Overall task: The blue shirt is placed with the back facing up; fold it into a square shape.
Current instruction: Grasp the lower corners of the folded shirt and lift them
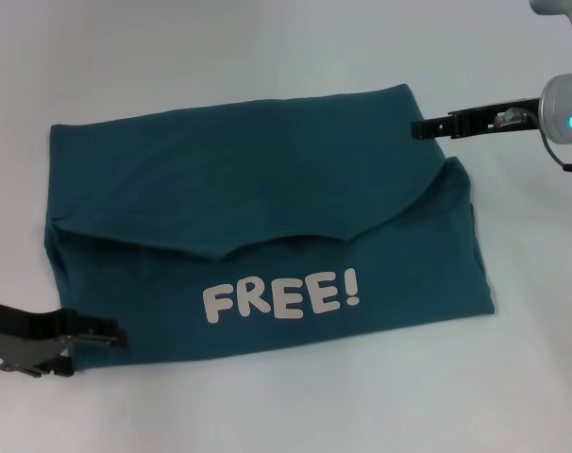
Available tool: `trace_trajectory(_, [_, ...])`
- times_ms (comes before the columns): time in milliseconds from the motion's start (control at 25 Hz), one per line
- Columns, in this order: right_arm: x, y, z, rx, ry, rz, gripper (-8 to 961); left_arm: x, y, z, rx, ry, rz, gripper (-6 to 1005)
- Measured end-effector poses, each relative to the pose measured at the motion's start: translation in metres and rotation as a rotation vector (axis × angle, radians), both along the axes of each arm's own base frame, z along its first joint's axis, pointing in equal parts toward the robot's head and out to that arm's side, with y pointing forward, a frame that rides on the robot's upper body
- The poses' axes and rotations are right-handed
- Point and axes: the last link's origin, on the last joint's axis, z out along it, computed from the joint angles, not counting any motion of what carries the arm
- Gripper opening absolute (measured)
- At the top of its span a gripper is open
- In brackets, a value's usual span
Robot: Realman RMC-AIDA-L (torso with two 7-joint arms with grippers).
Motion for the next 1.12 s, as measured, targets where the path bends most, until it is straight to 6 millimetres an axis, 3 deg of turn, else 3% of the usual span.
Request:
trace_trajectory(520, [0.000,-0.001,-0.002,-0.010,0.001,0.000,919,0.000,0.002,-0.002,0.005,-0.002,-0.015,937])
trace_trajectory(840, [0.001,-0.002,-0.002,-0.011,0.000,-0.003,918,-0.008,0.000,0.010,0.032,0.044,-0.005,937])
trace_trajectory(1120, [-0.001,-0.001,-0.002,-0.011,0.001,0.000,918,-0.008,-0.001,0.005,0.021,0.040,-0.003,936])
